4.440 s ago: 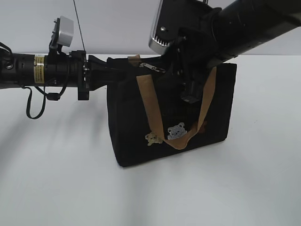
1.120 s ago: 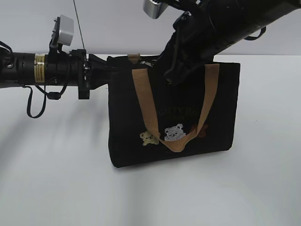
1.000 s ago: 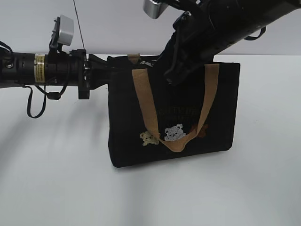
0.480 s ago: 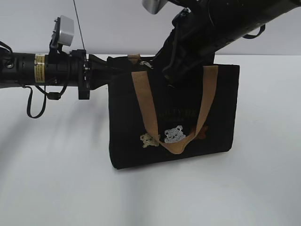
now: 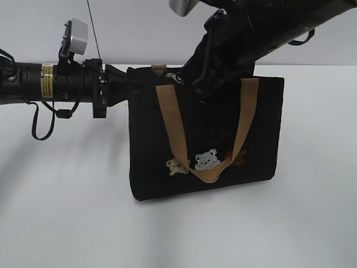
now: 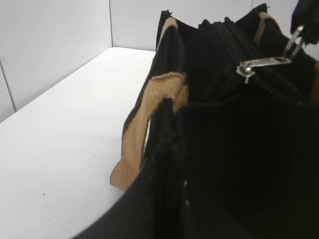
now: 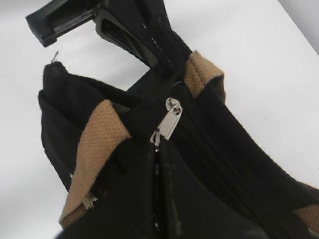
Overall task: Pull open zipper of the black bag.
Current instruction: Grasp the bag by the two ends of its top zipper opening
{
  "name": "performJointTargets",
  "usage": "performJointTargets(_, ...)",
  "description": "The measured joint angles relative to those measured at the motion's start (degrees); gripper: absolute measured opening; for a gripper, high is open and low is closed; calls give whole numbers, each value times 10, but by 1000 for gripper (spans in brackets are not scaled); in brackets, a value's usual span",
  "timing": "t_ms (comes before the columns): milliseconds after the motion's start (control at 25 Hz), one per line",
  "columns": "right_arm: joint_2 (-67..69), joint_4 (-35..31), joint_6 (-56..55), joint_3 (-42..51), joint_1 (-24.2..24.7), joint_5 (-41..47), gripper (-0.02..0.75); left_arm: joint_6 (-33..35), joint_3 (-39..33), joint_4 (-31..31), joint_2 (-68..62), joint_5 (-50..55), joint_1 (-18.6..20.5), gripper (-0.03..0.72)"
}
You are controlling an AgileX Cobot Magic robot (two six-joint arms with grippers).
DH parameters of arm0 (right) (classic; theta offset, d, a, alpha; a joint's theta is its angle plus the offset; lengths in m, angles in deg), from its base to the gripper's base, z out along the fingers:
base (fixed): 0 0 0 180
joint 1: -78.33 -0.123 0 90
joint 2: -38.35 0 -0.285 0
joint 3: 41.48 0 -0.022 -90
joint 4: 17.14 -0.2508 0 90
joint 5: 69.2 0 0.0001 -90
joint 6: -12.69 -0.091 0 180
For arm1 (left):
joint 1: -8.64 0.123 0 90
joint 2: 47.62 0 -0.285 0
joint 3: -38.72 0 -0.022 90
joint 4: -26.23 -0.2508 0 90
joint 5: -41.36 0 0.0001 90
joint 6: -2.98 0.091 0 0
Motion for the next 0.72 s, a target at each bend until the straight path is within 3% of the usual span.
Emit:
performJointTargets(360,0,143,-137,-27,0,6,-15,0,0,0,0,1,0,28)
performJointTargets(720,0,250,-228,-56,0,79,-15,1,0,0,0,0,0,27)
